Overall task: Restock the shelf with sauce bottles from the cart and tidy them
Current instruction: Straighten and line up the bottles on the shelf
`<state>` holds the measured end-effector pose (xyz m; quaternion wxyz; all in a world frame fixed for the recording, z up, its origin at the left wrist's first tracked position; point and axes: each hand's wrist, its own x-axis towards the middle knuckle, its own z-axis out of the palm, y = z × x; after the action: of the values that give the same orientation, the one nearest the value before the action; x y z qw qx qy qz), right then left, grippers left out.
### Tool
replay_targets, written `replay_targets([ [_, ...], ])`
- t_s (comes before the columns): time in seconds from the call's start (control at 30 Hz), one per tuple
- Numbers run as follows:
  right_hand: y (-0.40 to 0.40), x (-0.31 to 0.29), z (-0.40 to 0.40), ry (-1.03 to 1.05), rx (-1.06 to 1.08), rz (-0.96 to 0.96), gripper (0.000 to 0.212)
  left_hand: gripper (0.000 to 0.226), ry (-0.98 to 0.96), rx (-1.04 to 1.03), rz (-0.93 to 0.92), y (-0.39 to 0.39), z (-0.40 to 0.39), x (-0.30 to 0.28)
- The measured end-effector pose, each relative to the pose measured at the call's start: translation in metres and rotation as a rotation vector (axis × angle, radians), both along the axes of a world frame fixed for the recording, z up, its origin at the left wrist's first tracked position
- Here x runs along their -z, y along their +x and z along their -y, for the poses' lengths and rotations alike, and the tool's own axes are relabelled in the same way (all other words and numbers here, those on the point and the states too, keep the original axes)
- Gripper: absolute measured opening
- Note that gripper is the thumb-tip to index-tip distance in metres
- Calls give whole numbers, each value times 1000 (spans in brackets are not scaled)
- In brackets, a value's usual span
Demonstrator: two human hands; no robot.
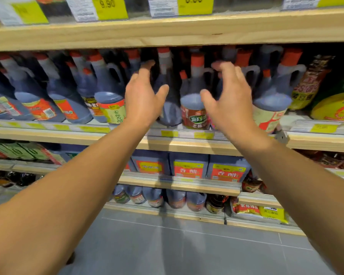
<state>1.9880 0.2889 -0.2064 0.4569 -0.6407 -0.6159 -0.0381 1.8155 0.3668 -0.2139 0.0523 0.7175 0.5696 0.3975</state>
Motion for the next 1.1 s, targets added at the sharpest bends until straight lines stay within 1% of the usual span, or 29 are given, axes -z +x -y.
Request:
replay_targets([
  [0.1, -18, -19, -19, -121, 144, 196, 42, 63, -8, 13, 17, 2, -18, -4],
  [0.17, -27, -28, -31, -190, 214, 285, 39, 63, -5, 15, 12, 9, -26, -5],
  [0.27, -31, -33, -45, -281, 260, 336, 30, 54, -29, 22, 59, 11, -38, -4],
  [0.37, -32, -34, -52, -351, 248, 366, 35, 55, -50, 140, 116, 2, -52, -1],
  [0.43, -31, -34, -52, -330, 210, 343, 43, 61, -78, 244, 120, -7, -56, 2],
  [0.5, -30, -33, -51, -252, 150, 279, 53, 72, -99, 328, 128, -14, -55, 3],
  [0.53, -29, -33, -50, -220, 134, 266, 55, 77, -89, 344, 122, -16, -54, 3],
  [0.63, -26, -29, -54, -165, 122, 238, 53, 82, -34, 362, 50, -16, -56, -2],
  [0.7, -23, -24, -57, -120, 120, 204, 53, 83, -57, 359, 15, -13, -60, -5],
  [0.77, -22, -20, -60, -77, 116, 183, 53, 84, -80, 330, 39, -9, -61, -2],
  [0.87, -21, -16, -65, -34, 131, 159, 50, 84, -84, 316, 136, -3, -59, 4],
  [0.97, -19, -15, -69, -27, 134, 171, 50, 83, -122, 402, 237, -7, -68, -4],
  [1.03, -16, -14, -69, -27, 127, 192, 48, 79, -160, 472, 231, -9, -77, -15],
  [1.1, -15, -14, -69, -21, 119, 207, 47, 82, -225, 546, 200, -8, -84, -21],
])
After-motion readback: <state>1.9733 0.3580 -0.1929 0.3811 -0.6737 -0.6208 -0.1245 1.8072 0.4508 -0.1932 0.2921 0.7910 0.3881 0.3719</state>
